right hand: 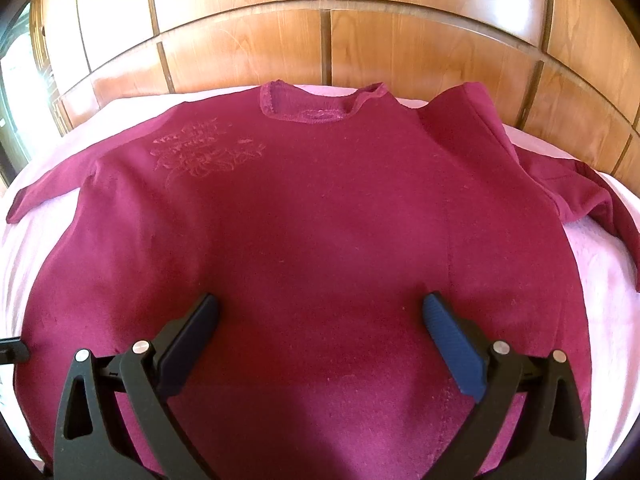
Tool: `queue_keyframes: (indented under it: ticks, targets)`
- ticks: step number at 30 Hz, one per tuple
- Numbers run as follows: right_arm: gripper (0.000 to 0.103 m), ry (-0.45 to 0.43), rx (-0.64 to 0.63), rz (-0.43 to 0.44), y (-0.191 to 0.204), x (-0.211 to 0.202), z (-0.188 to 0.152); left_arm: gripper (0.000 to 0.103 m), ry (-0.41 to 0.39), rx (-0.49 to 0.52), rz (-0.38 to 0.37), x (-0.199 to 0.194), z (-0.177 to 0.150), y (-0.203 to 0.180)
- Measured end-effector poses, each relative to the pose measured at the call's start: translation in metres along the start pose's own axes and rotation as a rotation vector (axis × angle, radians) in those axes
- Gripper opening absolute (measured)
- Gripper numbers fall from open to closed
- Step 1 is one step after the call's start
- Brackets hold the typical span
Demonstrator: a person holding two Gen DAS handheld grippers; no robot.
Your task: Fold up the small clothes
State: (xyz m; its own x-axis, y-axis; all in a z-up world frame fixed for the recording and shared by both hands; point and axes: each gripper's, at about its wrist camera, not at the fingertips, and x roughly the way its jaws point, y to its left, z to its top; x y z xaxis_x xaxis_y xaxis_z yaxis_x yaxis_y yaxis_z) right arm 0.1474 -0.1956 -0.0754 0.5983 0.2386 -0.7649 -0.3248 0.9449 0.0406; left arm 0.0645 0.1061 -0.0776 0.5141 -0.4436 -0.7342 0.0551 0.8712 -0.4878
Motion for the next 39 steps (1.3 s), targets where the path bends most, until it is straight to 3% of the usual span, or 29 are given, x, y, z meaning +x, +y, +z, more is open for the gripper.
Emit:
queue_keyframes:
  ticks: [6, 9, 11, 12, 13, 15, 19, 22, 25, 28, 34, 35, 36, 39]
  targets:
    - [0.100, -0.020, -0.028, 0.021, -0.001, -0.013, -0.015, 0.004, 0.011, -0.058, 0.048, -0.008, -0.014, 0.009]
    - [0.100, -0.017, -0.023, 0.025, -0.002, -0.013, -0.013, 0.020, -0.075, 0.003, 0.173, -0.010, 0.003, -0.013]
    - [0.100, -0.016, -0.017, 0.044, -0.004, -0.016, -0.014, 0.034, -0.147, 0.031, 0.179, -0.012, 0.018, -0.028]
    - [0.097, -0.016, -0.008, 0.057, -0.007, -0.018, -0.013, 0.041, -0.158, 0.033, 0.166, -0.013, 0.021, -0.032]
    - [0.093, -0.015, 0.020, 0.082, -0.014, -0.024, -0.012, 0.041, -0.169, 0.041, 0.162, -0.008, 0.030, -0.040]
    - [0.072, -0.017, 0.088, 0.126, -0.032, -0.034, -0.009, 0.041, -0.180, 0.085, 0.167, 0.005, 0.042, -0.056]
    - [0.063, -0.075, 0.355, 0.138, -0.112, -0.062, -0.011, 0.045, -0.181, 0.171, 0.189, 0.038, 0.059, -0.082]
    - [0.058, -0.126, 0.573, 0.052, -0.187, -0.079, -0.023, 0.045, -0.145, 0.177, 0.184, 0.067, 0.073, -0.089]
    - [0.054, -0.147, 0.698, -0.163, -0.247, -0.092, -0.036, 0.045, -0.109, 0.185, 0.191, 0.080, 0.072, -0.087]
    - [0.054, -0.149, 0.641, -0.348, -0.276, -0.094, -0.032, 0.045, -0.085, 0.183, 0.207, 0.091, 0.070, -0.081]
    - [0.053, -0.064, 0.490, -0.424, -0.289, -0.048, -0.007, 0.059, -0.103, 0.226, 0.215, 0.101, 0.067, -0.088]
    - [0.032, -0.046, 0.470, -0.452, -0.292, -0.040, -0.006, 0.060, -0.103, 0.233, 0.222, 0.102, 0.066, -0.090]
    - [0.004, -0.032, 0.466, -0.480, -0.297, -0.035, -0.004, 0.061, -0.104, 0.245, 0.231, 0.103, 0.065, -0.091]
    - [0.002, -0.074, 0.506, -0.512, -0.317, -0.049, 0.000, 0.062, -0.106, 0.256, 0.237, 0.104, 0.065, -0.093]
